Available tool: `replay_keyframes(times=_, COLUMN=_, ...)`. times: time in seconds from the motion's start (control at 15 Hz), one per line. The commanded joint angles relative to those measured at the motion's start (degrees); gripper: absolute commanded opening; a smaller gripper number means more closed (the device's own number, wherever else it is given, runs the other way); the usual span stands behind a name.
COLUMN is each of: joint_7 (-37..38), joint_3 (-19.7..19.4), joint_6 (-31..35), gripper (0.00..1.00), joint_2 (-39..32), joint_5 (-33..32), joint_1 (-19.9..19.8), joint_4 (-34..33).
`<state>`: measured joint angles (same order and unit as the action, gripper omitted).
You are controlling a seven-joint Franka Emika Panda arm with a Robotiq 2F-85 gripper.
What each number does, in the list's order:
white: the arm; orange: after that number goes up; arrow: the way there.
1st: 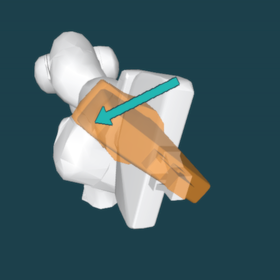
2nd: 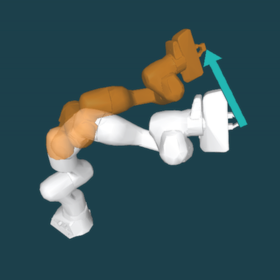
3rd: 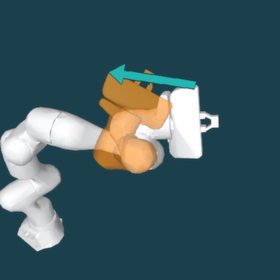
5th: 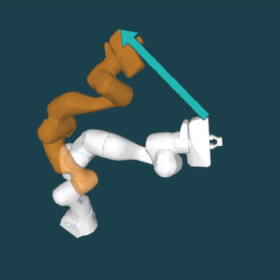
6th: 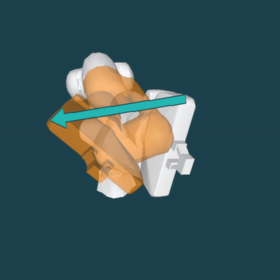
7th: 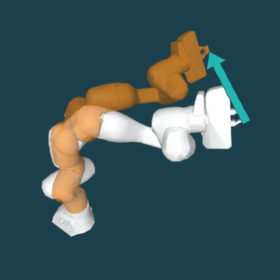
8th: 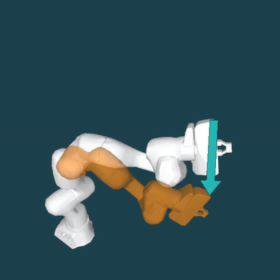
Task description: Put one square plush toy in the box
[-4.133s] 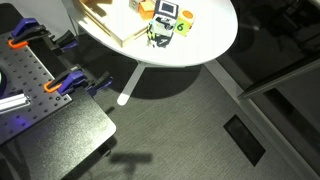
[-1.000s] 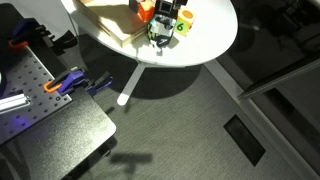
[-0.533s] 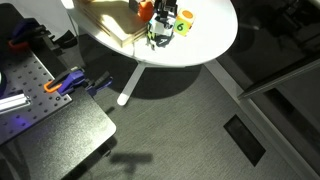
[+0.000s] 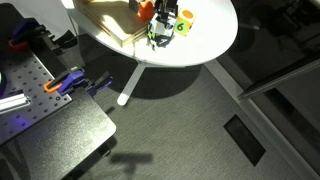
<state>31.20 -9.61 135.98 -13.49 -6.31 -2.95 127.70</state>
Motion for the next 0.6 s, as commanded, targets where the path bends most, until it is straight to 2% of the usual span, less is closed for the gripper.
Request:
replay_keyframes(times=0.0, joint_7=-1.53, joint_3=-0.47, joint_6=3.97, gripper=1.0, joint_2=-0.93, joint_5=0.37, joint_1=-0.49, joint_4=1.25)
replay_keyframes(times=0.47, joint_7=-9.34, joint_3=0.41, joint_6=18.43, gripper=1.0, joint_2=-0.43, joint_5=6.43, joint_1=-2.69, joint_4=7.14)
replay_keyframes(times=0.53, joint_7=-11.1, joint_3=0.85, joint_6=18.99, gripper=0.75, joint_2=-0.31, joint_5=8.3, joint_1=-3.08, joint_4=7.59)
